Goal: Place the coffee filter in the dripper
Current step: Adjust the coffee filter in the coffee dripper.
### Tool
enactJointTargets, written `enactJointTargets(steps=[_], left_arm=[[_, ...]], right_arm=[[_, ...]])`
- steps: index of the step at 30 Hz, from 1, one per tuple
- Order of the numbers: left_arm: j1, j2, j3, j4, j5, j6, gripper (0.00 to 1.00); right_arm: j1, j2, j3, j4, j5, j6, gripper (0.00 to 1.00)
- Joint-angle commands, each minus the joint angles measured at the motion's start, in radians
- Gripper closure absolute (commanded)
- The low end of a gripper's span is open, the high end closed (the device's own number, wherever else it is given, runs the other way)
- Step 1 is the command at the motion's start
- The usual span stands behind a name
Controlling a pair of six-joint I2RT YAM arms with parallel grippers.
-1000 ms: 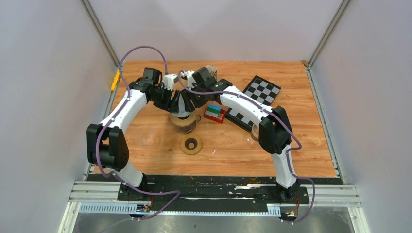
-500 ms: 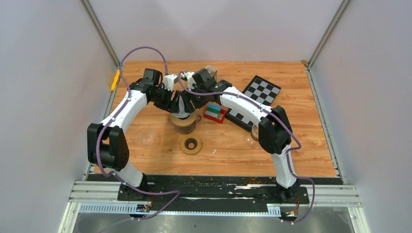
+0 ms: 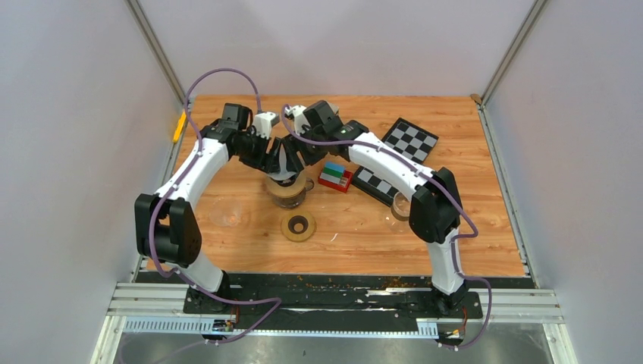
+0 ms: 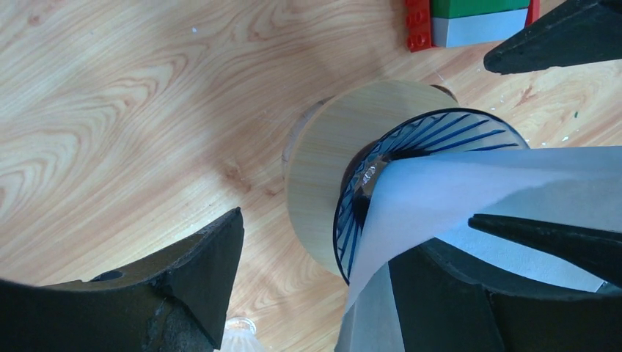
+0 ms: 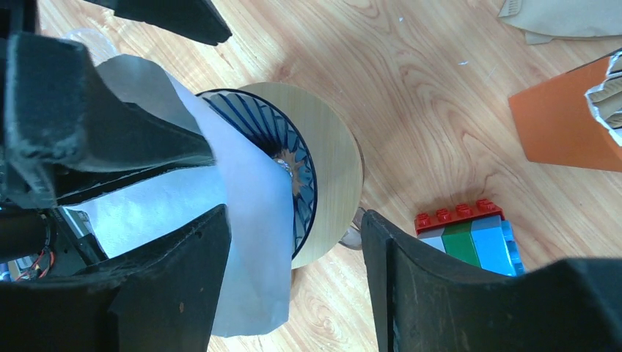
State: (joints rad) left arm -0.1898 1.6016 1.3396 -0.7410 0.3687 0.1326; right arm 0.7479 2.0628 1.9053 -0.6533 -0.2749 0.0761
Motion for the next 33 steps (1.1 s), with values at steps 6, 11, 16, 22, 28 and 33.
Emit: enactJointTargets(steps=[6,11,16,22,28,33], left_arm=[[0.006,-0.044,0.078,-0.035,0.036,-0.005,0.21],[0.006,-0.059,0.087,-0.049,0.032,0.002,0.21],[0.006,-0.075,0.101,-0.062,0.019,0.01,0.2],[0.009,-0.094,0.096,-0.064,0.008,0.009,0.2],[0.02,-0.117,0.076,-0.061,0.0,0.009,0.2],[0.03,-0.132,0.055,-0.054,-0.009,0.009,0.2]], right_arm=[[-0.012,-0.082,0.046,0.014,-0.038,0.022,0.34],[-0.016,-0.087,0.047,0.014,-0.045,0.024,0.34],[-0.018,-0.101,0.054,0.012,-0.047,0.024,0.34],[-0.019,-0.115,0.048,0.014,-0.042,0.024,0.34],[-0.022,-0.113,0.042,0.015,-0.033,0.02,0.35],[-0.022,-0.113,0.007,0.028,-0.029,0.019,0.37]])
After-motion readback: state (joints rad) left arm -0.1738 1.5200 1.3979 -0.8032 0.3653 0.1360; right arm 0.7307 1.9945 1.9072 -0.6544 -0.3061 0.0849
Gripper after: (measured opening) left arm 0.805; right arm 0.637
